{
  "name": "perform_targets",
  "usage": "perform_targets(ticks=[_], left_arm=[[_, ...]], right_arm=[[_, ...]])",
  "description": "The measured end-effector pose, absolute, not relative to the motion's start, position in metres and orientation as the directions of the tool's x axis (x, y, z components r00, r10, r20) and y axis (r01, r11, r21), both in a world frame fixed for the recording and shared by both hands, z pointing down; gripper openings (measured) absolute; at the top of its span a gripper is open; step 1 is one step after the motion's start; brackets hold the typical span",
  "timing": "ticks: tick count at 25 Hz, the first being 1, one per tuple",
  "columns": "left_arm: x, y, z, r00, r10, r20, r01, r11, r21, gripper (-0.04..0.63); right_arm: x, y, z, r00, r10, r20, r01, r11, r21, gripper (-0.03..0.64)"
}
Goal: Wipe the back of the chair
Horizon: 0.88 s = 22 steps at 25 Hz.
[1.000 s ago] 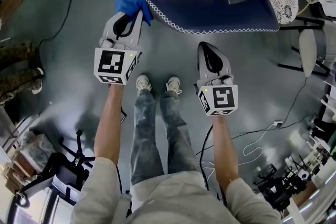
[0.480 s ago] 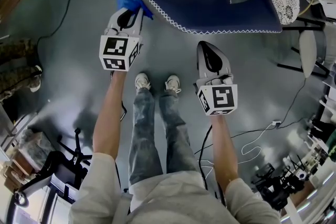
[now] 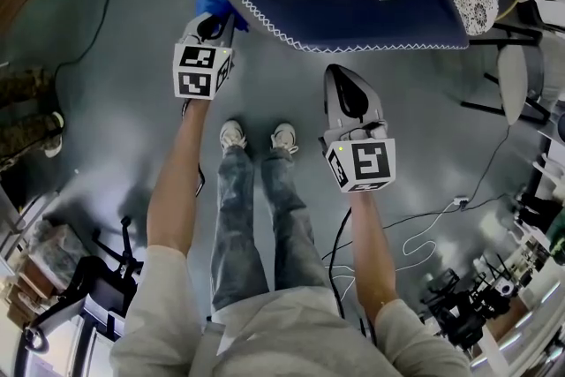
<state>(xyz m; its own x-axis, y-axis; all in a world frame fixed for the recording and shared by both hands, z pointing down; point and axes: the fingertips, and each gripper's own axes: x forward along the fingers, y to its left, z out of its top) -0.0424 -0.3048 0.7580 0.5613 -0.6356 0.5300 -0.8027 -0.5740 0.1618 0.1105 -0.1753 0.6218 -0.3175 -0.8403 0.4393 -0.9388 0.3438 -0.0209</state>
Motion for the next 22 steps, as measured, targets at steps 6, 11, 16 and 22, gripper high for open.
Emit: perform_targets(ticks=[6, 11, 16, 22], left_arm=[[-0.056, -0.306, 0.773, 0.529, -0.619, 0.581, -0.816, -0.560, 0.146, 0.034], [-0.066, -0.286, 0.762, 0.523, -0.636, 0.568, -0.820, -0.558, 0.129, 0.034], [-0.062, -0.261, 0.732, 0.550, -0.657, 0.515, -0.804, -0.584, 0.113, 0.034], [-0.069, -0.233, 0.677, 0.552, -0.706, 0.443, -0.811, -0.578, 0.091, 0.034]], right_arm=[[0.117, -0.166, 0.623, -0.311, -0.838, 0.448, -0.941, 0.339, -0.020, 0.000], [0.124, -0.160, 0.623, -0.301, -0.843, 0.446, -0.947, 0.321, -0.032, 0.000], [0.131, -0.157, 0.621, -0.292, -0.848, 0.442, -0.950, 0.312, -0.030, 0.000], [0.139, -0.157, 0.615, -0.278, -0.857, 0.433, -0.954, 0.299, -0.019, 0.000]])
